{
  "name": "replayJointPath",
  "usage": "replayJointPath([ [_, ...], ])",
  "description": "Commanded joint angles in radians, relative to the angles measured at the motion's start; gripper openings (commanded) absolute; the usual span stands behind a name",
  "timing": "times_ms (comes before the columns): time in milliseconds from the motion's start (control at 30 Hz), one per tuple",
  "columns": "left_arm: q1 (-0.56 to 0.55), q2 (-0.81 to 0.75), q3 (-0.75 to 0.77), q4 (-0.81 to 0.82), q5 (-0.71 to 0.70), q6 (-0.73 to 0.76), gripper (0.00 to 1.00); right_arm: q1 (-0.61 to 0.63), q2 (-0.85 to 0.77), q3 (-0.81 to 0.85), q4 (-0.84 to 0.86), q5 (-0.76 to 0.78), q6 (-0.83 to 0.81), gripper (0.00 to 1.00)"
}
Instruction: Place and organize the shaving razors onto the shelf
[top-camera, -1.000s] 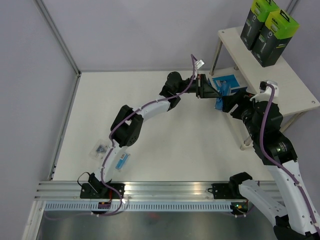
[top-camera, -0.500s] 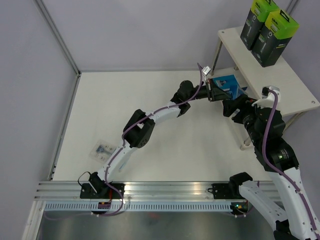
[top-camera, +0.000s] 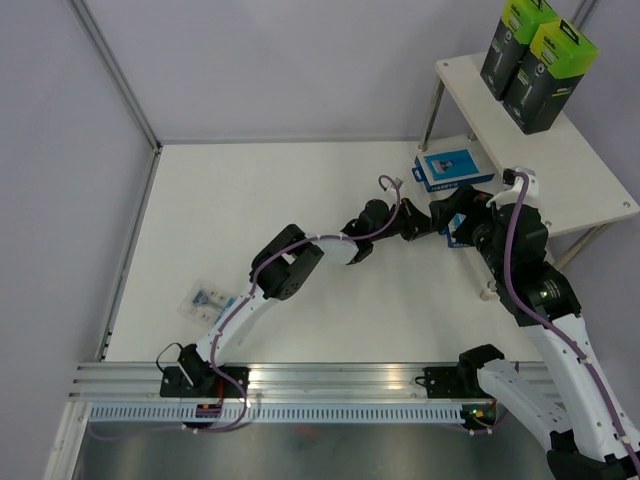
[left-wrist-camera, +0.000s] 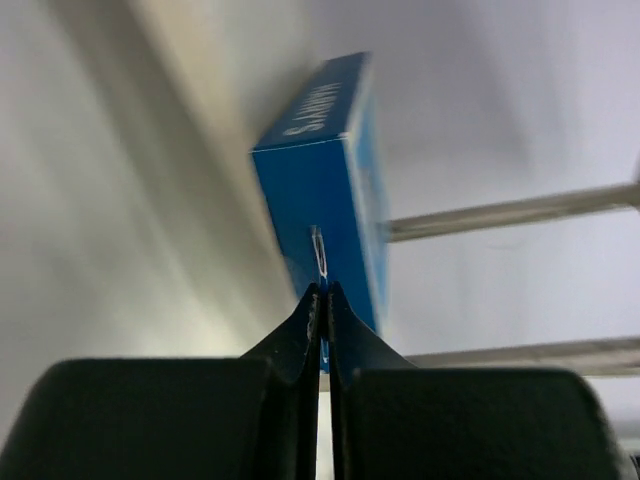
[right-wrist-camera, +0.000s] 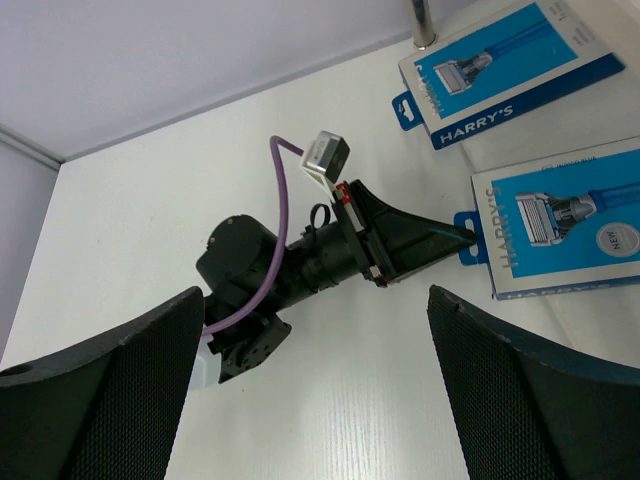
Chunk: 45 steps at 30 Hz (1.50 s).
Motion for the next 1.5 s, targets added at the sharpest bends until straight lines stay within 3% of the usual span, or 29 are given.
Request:
replayJointPath([
  [0,-0.03,-0.097,-0.089,0.032,-0.178,-0.033,0.02,-0.001,0.014,-0.015,0.057,-0.05,-0.014,0.98],
  [200,-0.039,-0.038,-0.073,0.112,-0.281,-0.148,0.02,-0.002,0.03,0.001,0.049,-0.053,-0.045,0.98],
  [433,-0.048,-0.061,-0.051,0.107,-0.322,-0.113,0.02,-0.001,0.022,-0.002,0.049,-0.022,-0.057,0.98],
  [567,-0.065,-0.087,-0.086,0.092,-0.442,-0.095,0.02,-0.001,0.04,0.003,0.053,-0.021,-0.06,0.98],
  [833,-0.084,-0.05,-0.01,0.063,-0.525,-0.089,0.02,-0.001,0.052,0.003,0.057,-0.013,-0.068,0.98],
  [1467,-0.061,-0.041,-0.008,0.001,-0.453,-0.107,0.02,-0.001,0.088,0.021,0.054,0.005,-0.085,0.98],
])
